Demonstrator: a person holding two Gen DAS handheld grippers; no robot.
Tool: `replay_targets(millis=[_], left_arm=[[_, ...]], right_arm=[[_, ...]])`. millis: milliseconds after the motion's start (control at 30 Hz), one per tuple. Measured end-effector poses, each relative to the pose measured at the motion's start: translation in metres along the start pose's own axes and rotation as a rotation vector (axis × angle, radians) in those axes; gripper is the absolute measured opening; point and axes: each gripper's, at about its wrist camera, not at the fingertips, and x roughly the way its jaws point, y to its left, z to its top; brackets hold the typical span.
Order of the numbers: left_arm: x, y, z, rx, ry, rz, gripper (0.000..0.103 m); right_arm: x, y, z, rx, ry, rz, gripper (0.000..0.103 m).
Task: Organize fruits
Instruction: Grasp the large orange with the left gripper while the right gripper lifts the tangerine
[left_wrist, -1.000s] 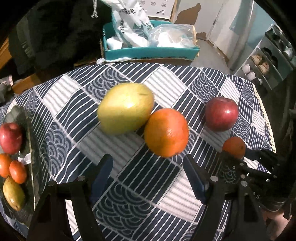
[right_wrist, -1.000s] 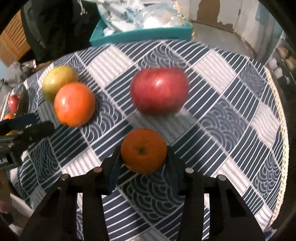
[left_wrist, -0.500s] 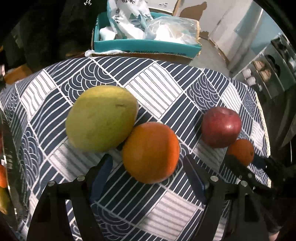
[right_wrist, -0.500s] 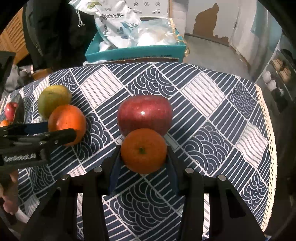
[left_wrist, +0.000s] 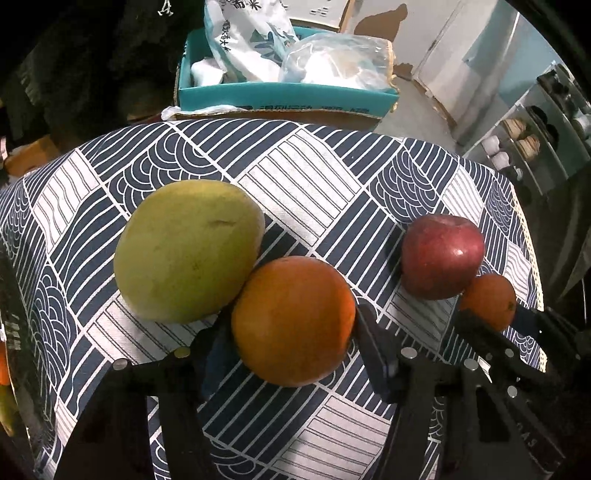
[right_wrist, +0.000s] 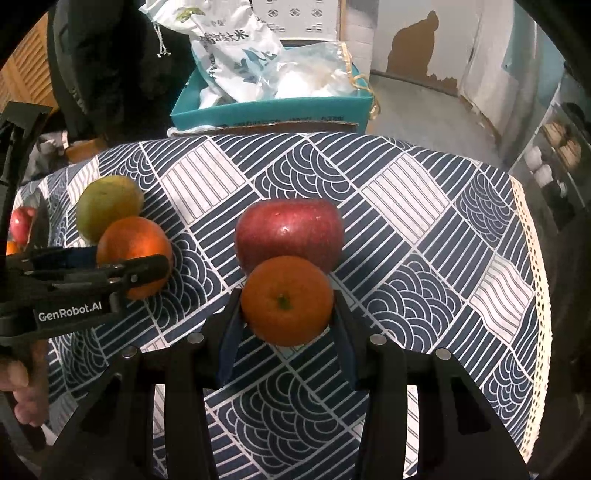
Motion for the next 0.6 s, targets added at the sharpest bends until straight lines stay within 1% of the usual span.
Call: replay_targets(millis=[233, 367, 600], left_arm=[[-0.006, -0.009, -0.013, 0.069, -0.001, 0.034, 0.064], [-0.016, -0.015, -0.022, 0.115, -0.028, 0.064, 0.064], [-0.044, -0.013, -0.027, 0.141, -0.087, 0.093, 0.063]], right_arm=[[-0.005, 0.004, 0.004, -0.007, -0.013, 0.004, 0.045], [-0.011, 0.007, 0.007, -0.007, -0.029, 0.005, 0.045], [-0.025, 0.013, 0.011, -0.016, -0.055, 0.006, 0.045]])
